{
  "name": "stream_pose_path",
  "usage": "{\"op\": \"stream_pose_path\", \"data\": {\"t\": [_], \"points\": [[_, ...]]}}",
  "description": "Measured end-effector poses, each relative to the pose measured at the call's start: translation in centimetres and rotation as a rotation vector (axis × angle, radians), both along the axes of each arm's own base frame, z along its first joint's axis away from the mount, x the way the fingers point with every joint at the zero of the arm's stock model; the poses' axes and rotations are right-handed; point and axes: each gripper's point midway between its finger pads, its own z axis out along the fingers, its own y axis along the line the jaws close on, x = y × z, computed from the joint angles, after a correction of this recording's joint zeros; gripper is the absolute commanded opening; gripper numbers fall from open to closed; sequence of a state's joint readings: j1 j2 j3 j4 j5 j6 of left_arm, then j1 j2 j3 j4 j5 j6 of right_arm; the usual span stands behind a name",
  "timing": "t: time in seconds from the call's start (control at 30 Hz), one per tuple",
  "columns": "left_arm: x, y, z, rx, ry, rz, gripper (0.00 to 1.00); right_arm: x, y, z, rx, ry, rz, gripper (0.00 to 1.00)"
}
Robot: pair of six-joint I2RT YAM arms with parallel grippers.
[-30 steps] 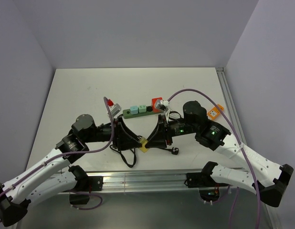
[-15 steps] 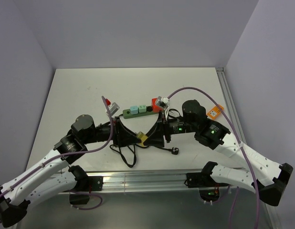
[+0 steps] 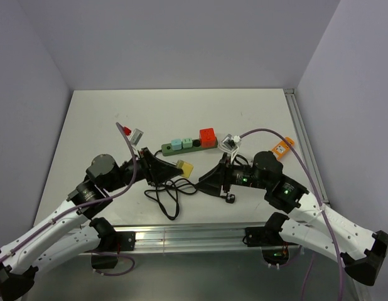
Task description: Insert the plug
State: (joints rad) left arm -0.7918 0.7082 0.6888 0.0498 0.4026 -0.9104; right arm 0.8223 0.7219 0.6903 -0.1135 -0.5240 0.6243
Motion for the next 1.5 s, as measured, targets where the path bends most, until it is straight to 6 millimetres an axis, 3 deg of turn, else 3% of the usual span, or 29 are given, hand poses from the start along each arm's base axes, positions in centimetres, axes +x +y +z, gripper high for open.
{"op": "stream_pose_path", "data": {"t": [0.13, 0.4, 0.67, 1.0, 1.07, 1.2, 1.23, 1.3, 1.33, 1.37, 1.4, 1.47, 1.5], "points": [[0.1, 0.2, 0.3, -0.075, 0.047, 0.024, 0.0, 1.1, 0.1, 1.2, 0.087, 0.006, -0.076, 0.59], [0.4, -0.3, -1.1, -0.164, 0.174, 0.021, 0.0, 3.0, 0.7, 4.7, 0.248, 0.023, -0.164, 0.59], [0.2, -0.1, 0.6, -0.242, 0.17, 0.013, 0.0, 4.0, 1.7, 4.7, 0.276, 0.081, -0.175, 0.56], [0.3, 0.1, 1.5, -0.288, 0.159, 0.017, 0.0, 3.9, 1.9, 6.1, 0.334, 0.081, -0.159, 0.48], [0.4, -0.1, 1.3, -0.287, 0.164, 0.016, 0.0, 3.9, 2.2, 6.1, 0.337, 0.086, -0.153, 0.37], [0.7, -0.2, 1.3, -0.292, 0.163, 0.017, 0.0, 4.1, 2.4, 6.2, 0.347, 0.102, -0.155, 0.35], [0.7, -0.2, 1.3, -0.294, 0.16, 0.017, 0.0, 4.1, 2.5, 6.3, 0.351, 0.1, -0.155, 0.2], [0.8, -0.1, 1.5, -0.3, 0.154, 0.018, 0.0, 4.2, 2.5, 6.5, 0.361, 0.097, -0.155, 0.0], [0.8, -0.1, 1.5, -0.3, 0.152, 0.019, 0.04, 4.3, 2.5, 6.5, 0.363, 0.098, -0.158, 0.0], [0.9, -0.1, 1.5, -0.299, 0.145, 0.022, 0.35, 4.4, 2.5, 6.5, 0.361, 0.1, -0.165, 0.0], [1.0, -0.1, 1.4, -0.294, 0.141, 0.028, 0.51, 4.6, 2.5, 6.4, 0.351, 0.105, -0.175, 0.0], [1.3, -0.1, 0.7, -0.248, 0.138, 0.048, 0.8, 5.2, 2.4, 6.1, 0.313, 0.116, -0.217, 0.0], [1.5, -0.2, 0.2, -0.218, 0.146, 0.067, 0.85, 5.7, 2.2, 5.9, 0.279, 0.125, -0.257, 0.0]]}}
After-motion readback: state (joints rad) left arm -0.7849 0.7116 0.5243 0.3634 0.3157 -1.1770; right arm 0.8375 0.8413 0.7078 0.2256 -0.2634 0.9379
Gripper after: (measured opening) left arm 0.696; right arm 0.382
